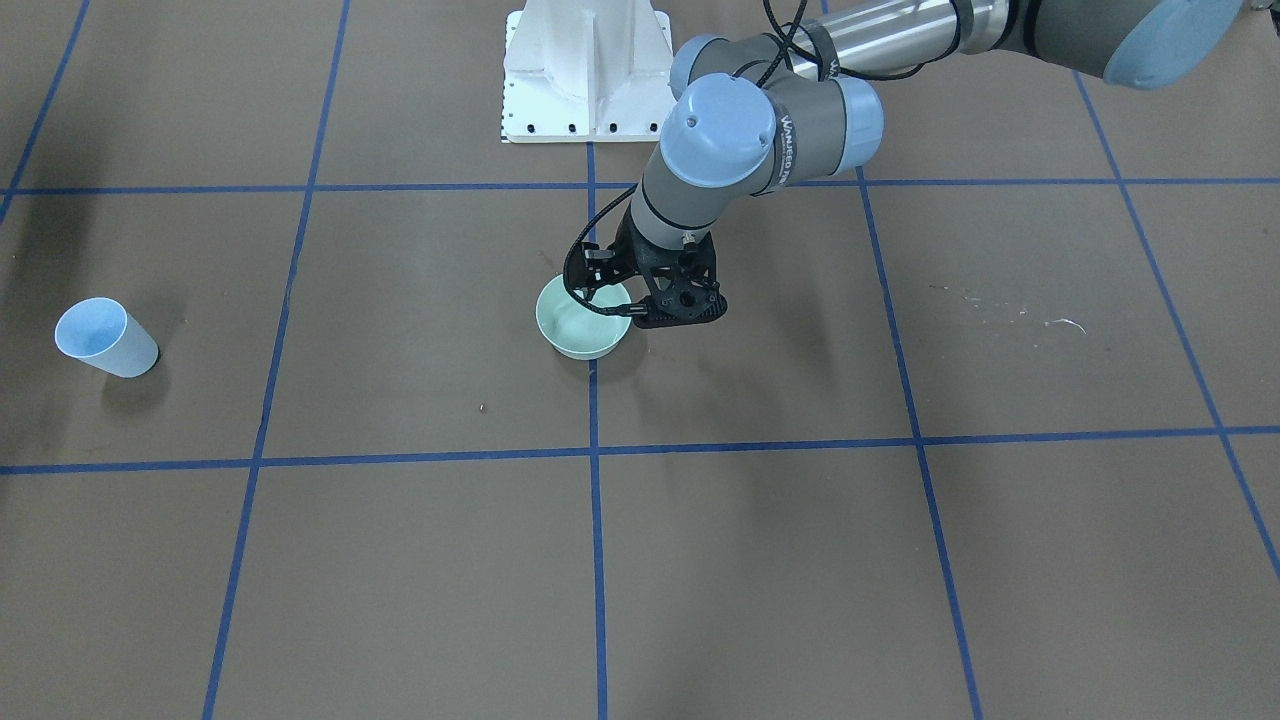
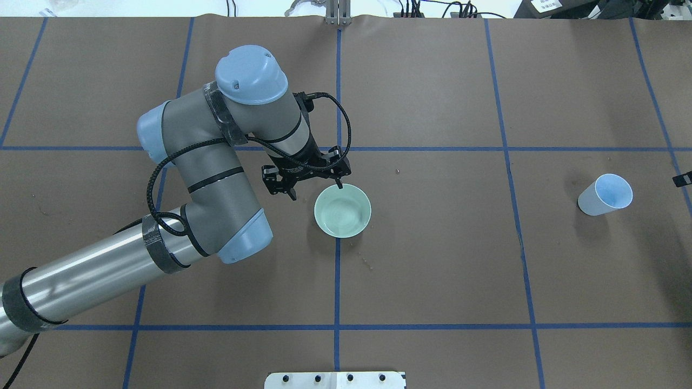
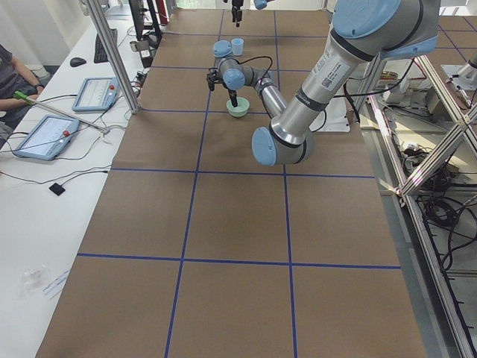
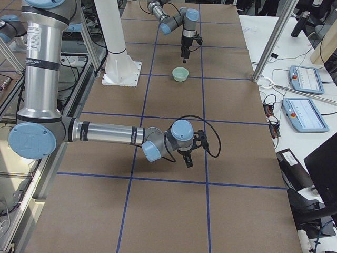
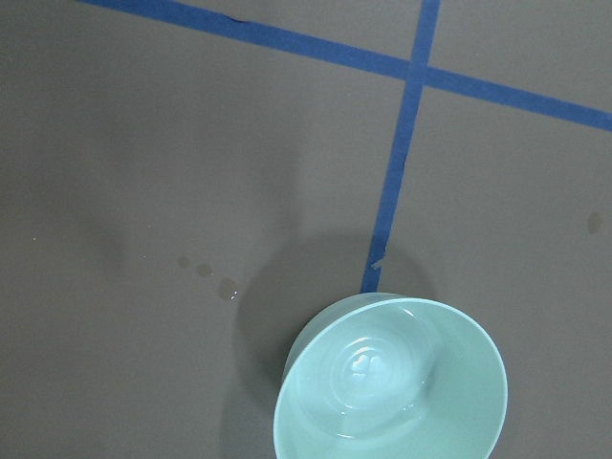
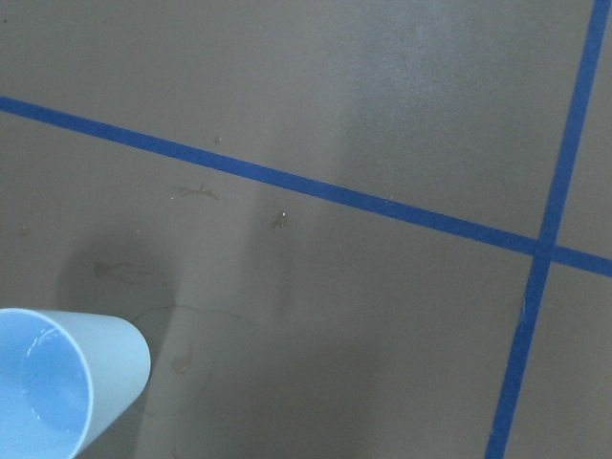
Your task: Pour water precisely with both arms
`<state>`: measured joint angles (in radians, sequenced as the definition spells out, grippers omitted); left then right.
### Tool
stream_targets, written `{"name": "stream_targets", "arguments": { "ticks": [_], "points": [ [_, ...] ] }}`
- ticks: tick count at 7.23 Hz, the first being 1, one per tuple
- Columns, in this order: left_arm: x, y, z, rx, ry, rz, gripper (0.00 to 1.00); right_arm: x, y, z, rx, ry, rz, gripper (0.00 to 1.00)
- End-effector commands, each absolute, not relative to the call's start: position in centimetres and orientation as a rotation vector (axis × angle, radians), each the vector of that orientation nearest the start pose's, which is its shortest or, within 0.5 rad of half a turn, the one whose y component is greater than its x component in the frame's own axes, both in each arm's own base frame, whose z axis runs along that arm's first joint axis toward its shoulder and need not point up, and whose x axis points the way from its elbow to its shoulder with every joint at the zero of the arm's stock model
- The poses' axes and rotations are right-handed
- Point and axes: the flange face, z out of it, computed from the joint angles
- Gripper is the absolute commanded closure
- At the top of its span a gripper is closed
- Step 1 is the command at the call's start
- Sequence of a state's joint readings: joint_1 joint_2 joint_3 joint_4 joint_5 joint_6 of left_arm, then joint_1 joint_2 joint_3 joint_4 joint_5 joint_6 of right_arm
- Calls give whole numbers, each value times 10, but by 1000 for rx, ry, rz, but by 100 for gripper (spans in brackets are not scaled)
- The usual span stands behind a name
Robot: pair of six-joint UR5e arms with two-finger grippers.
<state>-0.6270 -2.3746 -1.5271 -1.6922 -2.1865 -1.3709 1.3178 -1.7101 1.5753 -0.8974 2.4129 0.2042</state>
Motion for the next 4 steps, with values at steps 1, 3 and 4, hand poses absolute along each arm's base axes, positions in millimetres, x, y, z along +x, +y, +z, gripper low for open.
{"name": "stream_targets", "arguments": {
  "ticks": [1, 3, 4],
  "points": [
    [530, -487, 161, -176, 1011, -127, 1, -55, -423, 647, 491, -979, -313, 1],
    [525, -491, 159, -166, 1015, -135, 1, -85, -391, 662, 601, -1078, -303, 1],
    [524, -492, 160, -150, 1010, -144, 1, -96, -382, 663, 625, -1114, -283, 1]
  ]
}}
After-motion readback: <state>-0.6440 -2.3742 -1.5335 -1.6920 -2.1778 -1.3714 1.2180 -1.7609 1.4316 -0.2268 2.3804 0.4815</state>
